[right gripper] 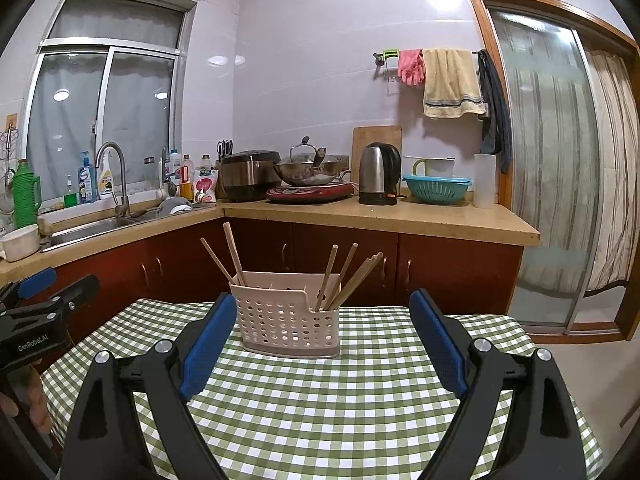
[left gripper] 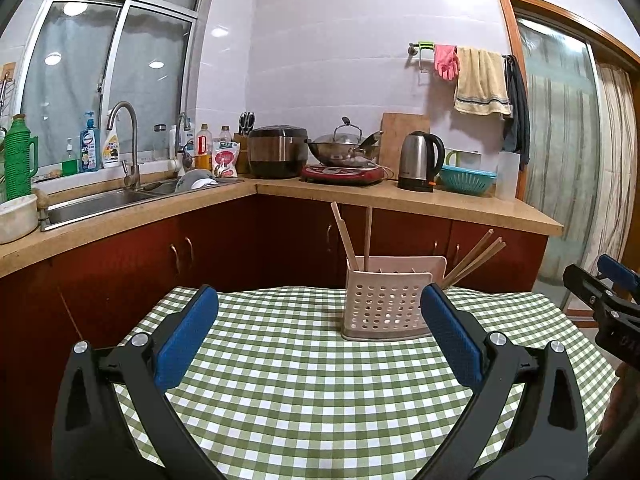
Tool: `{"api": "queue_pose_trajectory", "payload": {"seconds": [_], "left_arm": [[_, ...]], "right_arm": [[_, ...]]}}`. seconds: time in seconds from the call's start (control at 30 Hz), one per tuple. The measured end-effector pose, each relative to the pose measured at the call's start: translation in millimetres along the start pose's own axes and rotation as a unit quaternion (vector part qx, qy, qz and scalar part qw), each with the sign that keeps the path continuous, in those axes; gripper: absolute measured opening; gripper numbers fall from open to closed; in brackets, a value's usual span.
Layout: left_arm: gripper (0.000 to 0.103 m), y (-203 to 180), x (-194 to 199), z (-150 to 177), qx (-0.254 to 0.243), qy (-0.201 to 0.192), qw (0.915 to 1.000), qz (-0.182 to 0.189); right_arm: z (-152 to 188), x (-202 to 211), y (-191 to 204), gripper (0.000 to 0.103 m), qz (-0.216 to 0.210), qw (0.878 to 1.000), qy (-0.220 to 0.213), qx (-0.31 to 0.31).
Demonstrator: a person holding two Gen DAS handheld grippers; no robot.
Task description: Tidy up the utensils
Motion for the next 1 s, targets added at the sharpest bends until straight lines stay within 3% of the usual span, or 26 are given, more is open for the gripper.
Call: {"api": "queue_pose_trajectory", "payload": {"seconds": [1.0], "left_arm": [[0.099, 9.3, 13.1, 1.6, 0.001, 0.003, 0.9999, -0.016]], "right_arm": [[1.0, 6.0, 7.4, 0.086, -0.003, 1.0, -0.004, 0.003]]}}
Point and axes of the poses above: each gripper's, at about its wrist camera, not at the fingertips, and x roughly against the way its jaws point, y to its left, z to its underside, the point moved 7 cm from there along -x, roughly the way its jaws point, and after that the axes turned 14 degrees about -x, right-handed, at the moved point
